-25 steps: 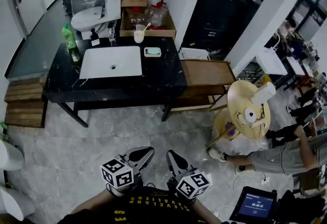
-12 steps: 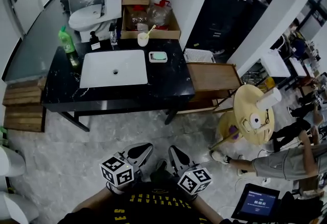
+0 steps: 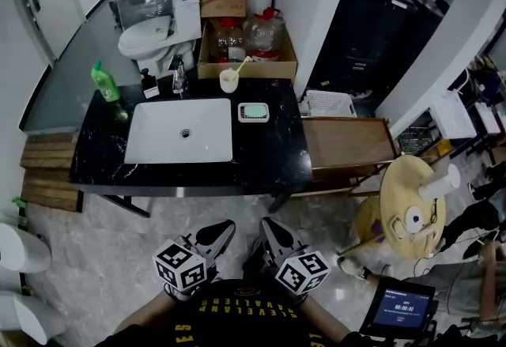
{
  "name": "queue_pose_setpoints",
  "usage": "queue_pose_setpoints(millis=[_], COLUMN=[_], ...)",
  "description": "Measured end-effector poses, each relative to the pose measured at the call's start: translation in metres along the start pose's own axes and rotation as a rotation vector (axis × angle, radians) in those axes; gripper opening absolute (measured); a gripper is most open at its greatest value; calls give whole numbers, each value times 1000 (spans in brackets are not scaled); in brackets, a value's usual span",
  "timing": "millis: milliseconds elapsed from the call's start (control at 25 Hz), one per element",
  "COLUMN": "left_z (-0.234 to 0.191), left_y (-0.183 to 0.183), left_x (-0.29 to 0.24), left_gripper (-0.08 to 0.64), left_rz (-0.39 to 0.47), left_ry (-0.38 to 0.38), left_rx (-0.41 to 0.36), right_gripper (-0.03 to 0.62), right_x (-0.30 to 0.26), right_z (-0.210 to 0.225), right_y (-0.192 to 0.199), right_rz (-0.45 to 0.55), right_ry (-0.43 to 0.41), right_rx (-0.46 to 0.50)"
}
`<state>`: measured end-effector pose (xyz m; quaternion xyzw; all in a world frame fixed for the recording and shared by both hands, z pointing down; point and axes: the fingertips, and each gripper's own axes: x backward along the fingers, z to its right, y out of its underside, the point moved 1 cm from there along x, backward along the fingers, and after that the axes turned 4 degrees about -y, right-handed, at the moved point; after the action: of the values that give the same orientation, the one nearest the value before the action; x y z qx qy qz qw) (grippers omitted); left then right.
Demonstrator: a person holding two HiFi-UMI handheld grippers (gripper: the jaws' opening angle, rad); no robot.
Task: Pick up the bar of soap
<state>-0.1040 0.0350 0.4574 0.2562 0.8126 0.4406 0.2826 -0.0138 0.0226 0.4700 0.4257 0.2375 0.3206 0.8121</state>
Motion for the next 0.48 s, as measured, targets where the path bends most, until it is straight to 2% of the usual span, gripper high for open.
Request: queue_pose_setpoints(millis=[240, 480], left_z=[-5, -12], left_y=[-35, -51], left_x=[-82, -130], left_gripper=[14, 14], left_rz=[-5, -8], left_ry=[-30, -77], left_rx=[-28, -27], right_gripper=[18, 18], right_x=[-28, -46], right_z=[67, 111], right_y=[-50, -80], right_rz=[-13, -22], right_ry=[-42, -86], right_rx=[-17, -30])
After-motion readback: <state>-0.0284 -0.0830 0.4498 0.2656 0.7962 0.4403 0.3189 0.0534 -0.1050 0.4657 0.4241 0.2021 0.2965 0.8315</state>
